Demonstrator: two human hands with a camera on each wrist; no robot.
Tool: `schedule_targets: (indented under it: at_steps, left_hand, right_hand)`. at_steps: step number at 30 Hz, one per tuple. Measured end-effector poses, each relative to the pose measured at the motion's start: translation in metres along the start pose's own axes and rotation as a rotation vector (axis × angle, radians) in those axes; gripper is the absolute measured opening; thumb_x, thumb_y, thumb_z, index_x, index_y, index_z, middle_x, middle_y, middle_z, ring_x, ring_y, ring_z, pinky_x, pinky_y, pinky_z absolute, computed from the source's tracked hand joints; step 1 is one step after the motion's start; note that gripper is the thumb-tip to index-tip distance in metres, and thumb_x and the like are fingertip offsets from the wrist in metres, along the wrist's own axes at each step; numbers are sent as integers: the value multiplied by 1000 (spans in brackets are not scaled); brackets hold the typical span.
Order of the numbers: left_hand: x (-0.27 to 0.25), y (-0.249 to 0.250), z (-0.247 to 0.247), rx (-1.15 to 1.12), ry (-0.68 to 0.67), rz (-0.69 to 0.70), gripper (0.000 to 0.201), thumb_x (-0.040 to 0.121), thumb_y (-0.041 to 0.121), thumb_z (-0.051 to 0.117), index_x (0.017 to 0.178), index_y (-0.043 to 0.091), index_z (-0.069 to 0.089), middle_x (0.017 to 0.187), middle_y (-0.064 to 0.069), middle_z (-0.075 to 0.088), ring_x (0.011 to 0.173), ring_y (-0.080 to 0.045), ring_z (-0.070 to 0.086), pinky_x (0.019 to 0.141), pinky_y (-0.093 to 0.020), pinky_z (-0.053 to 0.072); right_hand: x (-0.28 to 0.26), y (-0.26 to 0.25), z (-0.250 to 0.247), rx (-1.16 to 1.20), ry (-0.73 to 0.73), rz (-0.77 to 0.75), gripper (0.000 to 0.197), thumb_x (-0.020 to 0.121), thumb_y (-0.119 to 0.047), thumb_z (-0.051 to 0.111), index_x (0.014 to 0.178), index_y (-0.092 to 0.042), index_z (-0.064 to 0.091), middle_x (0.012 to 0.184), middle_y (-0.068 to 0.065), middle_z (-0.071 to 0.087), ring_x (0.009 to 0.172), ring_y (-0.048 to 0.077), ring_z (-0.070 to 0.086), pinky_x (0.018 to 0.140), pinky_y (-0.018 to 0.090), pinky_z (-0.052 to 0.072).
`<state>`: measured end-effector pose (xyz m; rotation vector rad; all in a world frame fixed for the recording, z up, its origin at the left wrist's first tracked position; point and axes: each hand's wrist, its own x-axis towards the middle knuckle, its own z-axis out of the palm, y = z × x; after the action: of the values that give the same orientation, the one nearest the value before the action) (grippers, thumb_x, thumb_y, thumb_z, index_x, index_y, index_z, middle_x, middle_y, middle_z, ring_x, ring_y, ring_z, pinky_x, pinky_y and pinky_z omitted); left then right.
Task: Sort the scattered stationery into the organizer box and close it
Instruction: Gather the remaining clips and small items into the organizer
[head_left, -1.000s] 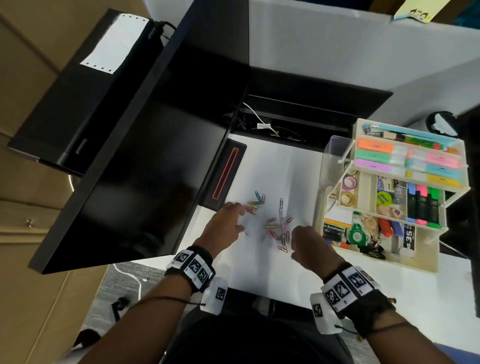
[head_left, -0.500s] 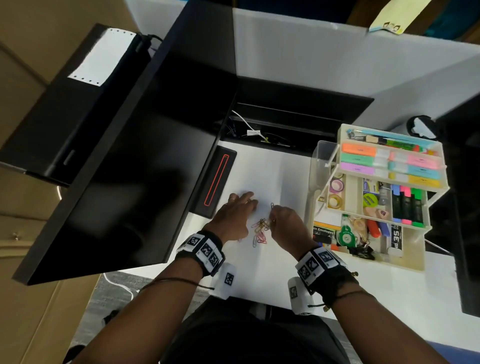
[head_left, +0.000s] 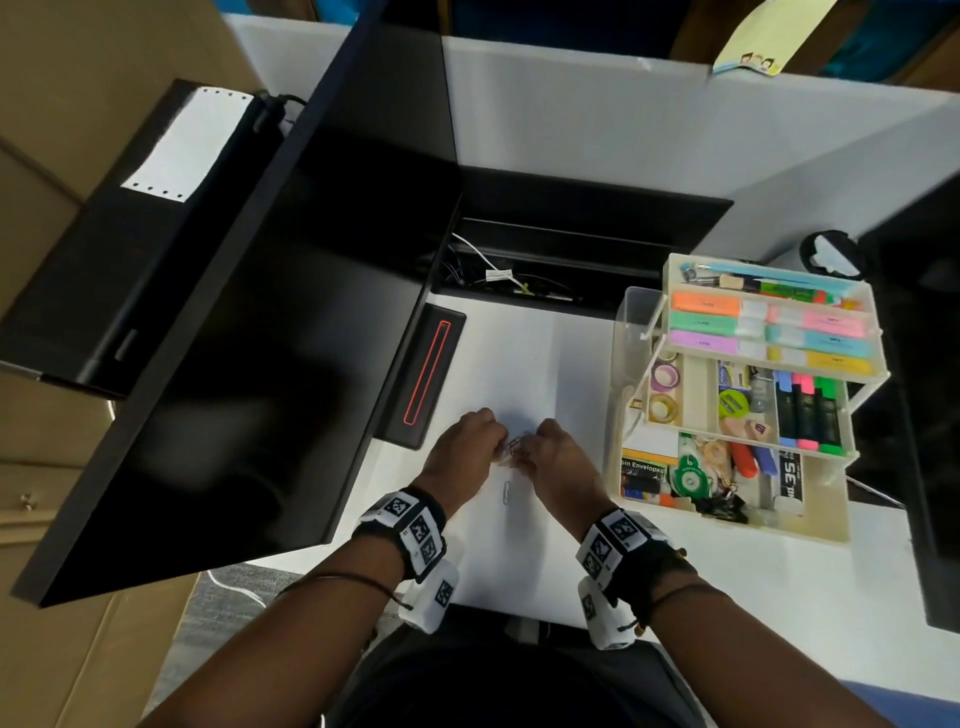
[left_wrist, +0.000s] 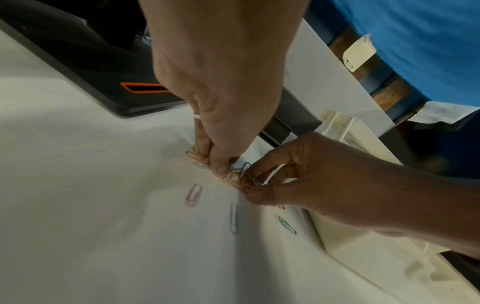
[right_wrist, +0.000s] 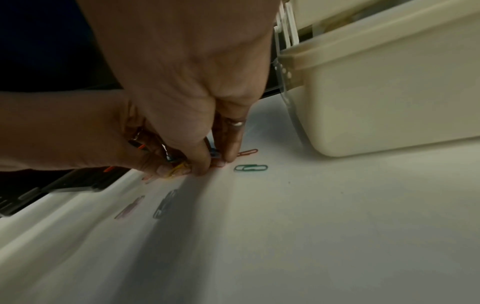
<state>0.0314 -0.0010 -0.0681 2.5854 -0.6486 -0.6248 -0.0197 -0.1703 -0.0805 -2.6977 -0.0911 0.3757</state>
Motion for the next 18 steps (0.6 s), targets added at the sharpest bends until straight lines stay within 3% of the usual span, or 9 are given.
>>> schedule_targets:
  at_steps: [3, 6, 9, 12, 15, 18]
  left_hand:
    - [5, 3, -3, 3, -10, -12, 12, 92, 9, 59, 87, 7, 69, 92, -8, 61, 81, -28, 60, 66, -37, 48]
    - [8, 5, -7, -13, 1, -44, 13, 93, 7, 59, 89, 8, 72, 91, -7, 65, 82, -27, 64, 64, -30, 40]
    - [7, 4, -13, -55, 17, -108, 17, 91, 5, 60, 89, 11, 76, 89, -3, 71, 81, -23, 67, 63, -30, 47]
    - [4, -1, -17, -113, 42, -142, 14, 90, 9, 65, 83, 15, 76, 80, 0, 73, 76, -21, 69, 67, -38, 60]
    - [0, 1, -26, -183, 79, -130, 14, 89, 8, 70, 77, 15, 75, 68, 5, 69, 67, -15, 66, 66, -39, 59]
    - [-1, 8, -36, -267, 124, -115, 11, 87, 10, 75, 80, 18, 78, 68, 8, 71, 65, -9, 66, 68, -35, 58]
  right_hand:
    - [1, 0, 1, -7, 30, -28, 12, 94, -11, 69, 101, -13, 79, 86, 7, 62, 72, 24, 65, 66, 30, 54]
    - [3, 0, -1, -48, 9, -42, 15, 98, -12, 63, 103, -10, 77, 89, 9, 65, 77, 26, 67, 69, 31, 53]
    - [0, 1, -4, -46, 0, -19, 21, 102, -19, 57, 105, -8, 74, 96, 12, 66, 85, 27, 67, 74, 31, 52]
    - [-3, 2, -8, -11, 3, 29, 23, 103, -23, 55, 106, -8, 72, 100, 12, 66, 90, 27, 66, 73, 27, 43]
    - [-7, 1, -20, 27, 20, 40, 23, 102, -24, 56, 102, -8, 74, 96, 12, 66, 87, 27, 64, 70, 28, 38]
    - [-14, 0, -42, 94, 87, 34, 21, 99, -22, 61, 89, -10, 74, 83, 10, 65, 73, 24, 59, 63, 30, 39]
